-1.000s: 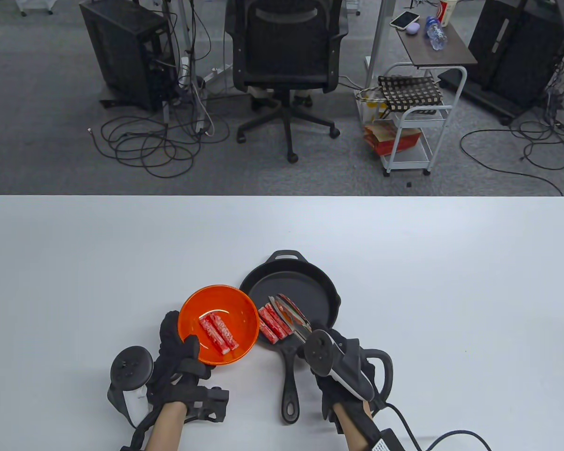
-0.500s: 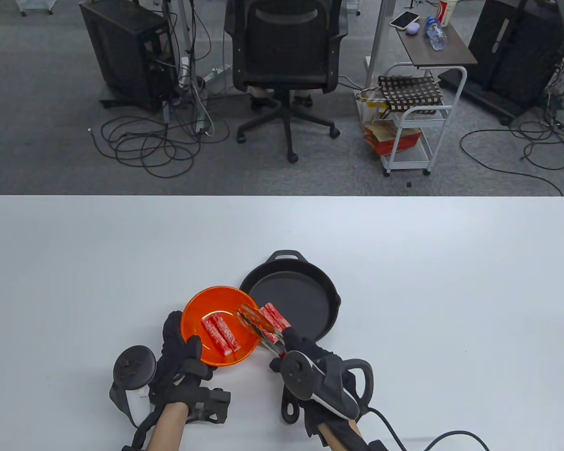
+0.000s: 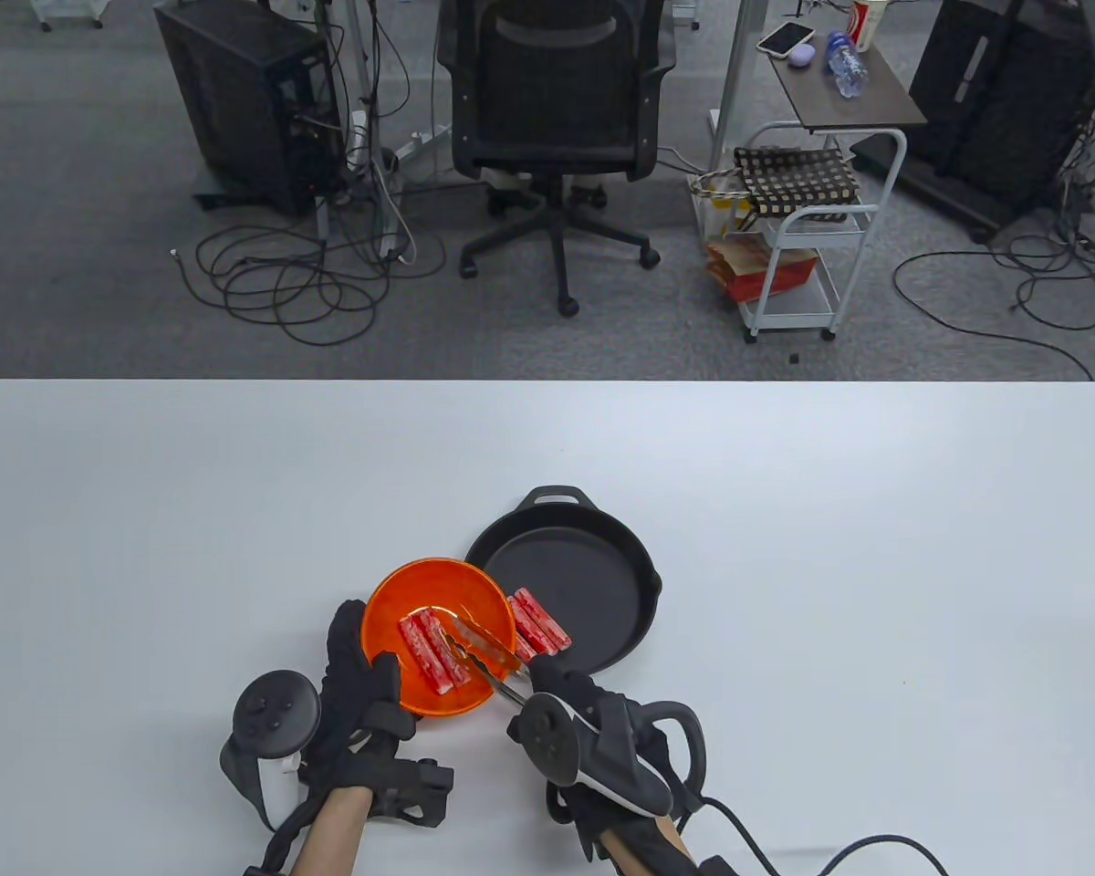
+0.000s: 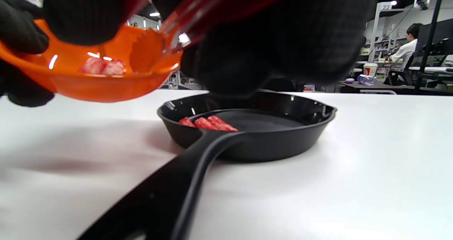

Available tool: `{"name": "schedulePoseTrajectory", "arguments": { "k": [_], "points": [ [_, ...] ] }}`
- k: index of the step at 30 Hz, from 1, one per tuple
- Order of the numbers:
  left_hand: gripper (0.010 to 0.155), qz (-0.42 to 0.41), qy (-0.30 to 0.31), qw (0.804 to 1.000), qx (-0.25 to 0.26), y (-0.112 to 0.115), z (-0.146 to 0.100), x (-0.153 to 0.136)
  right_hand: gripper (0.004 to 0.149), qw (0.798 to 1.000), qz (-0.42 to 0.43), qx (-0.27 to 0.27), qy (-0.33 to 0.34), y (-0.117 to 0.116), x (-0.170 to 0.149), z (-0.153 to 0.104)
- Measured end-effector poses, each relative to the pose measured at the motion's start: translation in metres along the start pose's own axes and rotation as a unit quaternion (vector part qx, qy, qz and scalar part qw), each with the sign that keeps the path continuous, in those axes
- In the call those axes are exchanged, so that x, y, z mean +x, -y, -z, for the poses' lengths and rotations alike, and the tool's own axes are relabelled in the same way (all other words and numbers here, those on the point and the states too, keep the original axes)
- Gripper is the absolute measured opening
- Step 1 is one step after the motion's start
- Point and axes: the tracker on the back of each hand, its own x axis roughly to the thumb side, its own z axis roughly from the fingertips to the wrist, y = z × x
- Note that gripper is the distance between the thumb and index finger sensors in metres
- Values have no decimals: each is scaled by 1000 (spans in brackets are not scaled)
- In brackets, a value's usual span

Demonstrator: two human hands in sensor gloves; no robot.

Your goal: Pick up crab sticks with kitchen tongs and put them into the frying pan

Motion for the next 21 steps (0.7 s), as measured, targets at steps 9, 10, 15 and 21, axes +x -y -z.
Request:
{"name": "schedulePoseTrajectory", "arguments": {
  "k": [9,10,15,21],
  "points": [
    [65,25,27,999,0,2,-2,5,64,1000,3,20,1,0,1,0],
    [65,26,27,999,0,2,-2,5,63,1000,2,20,0,0,1,0],
    [65,13,20,1000,-4,2,-2,3,62,1000,8,16,1,1,0,0],
    [65,6,16,1000,-4,1,-2,4,61,1000,18,13,2,1,-1,1]
  ]
}}
